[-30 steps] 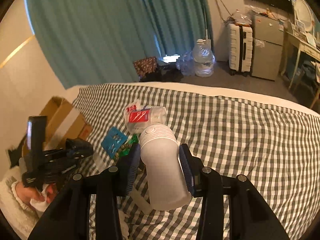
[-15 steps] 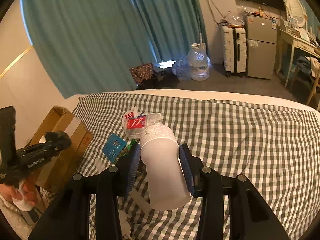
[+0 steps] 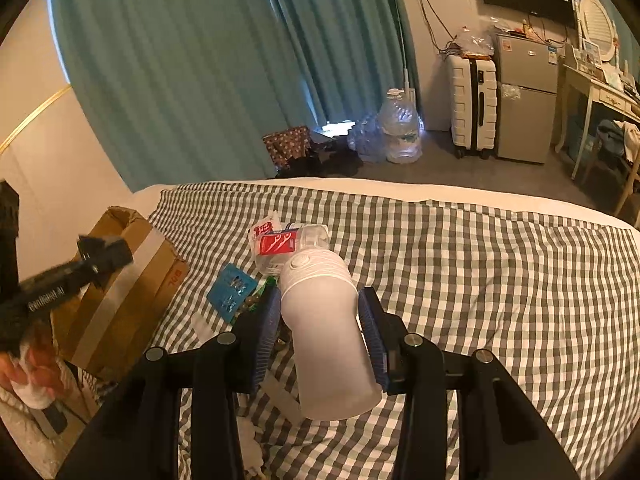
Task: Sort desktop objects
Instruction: 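Carry the white bottle with the right gripper while the left gripper carries the black cup to the cardboard box, then release the black cup into the cardboard box with the left gripper while the right gripper releases the bottle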
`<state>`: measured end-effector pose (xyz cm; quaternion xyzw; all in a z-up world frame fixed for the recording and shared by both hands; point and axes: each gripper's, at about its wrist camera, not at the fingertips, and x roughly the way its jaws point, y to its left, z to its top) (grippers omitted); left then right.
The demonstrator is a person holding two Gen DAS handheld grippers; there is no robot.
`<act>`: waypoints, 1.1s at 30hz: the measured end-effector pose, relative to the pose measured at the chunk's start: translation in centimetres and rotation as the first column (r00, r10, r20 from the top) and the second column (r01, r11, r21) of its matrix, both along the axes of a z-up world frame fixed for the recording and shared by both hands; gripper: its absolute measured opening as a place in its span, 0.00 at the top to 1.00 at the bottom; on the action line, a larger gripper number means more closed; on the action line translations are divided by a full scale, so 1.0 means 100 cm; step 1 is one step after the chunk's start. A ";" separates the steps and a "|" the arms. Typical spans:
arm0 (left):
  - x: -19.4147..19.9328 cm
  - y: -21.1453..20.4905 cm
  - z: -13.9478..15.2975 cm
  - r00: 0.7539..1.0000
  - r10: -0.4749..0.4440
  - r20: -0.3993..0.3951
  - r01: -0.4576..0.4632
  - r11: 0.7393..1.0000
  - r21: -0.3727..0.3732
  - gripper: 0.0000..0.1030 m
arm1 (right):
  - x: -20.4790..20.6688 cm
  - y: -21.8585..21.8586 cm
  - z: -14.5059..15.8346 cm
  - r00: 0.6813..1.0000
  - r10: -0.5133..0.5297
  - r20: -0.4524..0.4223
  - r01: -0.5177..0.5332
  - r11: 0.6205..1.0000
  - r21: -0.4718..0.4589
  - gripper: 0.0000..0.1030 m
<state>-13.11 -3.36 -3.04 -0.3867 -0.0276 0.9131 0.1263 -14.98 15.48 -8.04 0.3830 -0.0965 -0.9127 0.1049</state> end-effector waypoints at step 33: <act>0.006 -0.220 -0.005 0.801 0.594 0.073 -0.588 0.804 -0.085 0.89 | -0.069 -0.337 0.013 0.896 0.442 0.039 -0.439 0.896 -0.071 0.61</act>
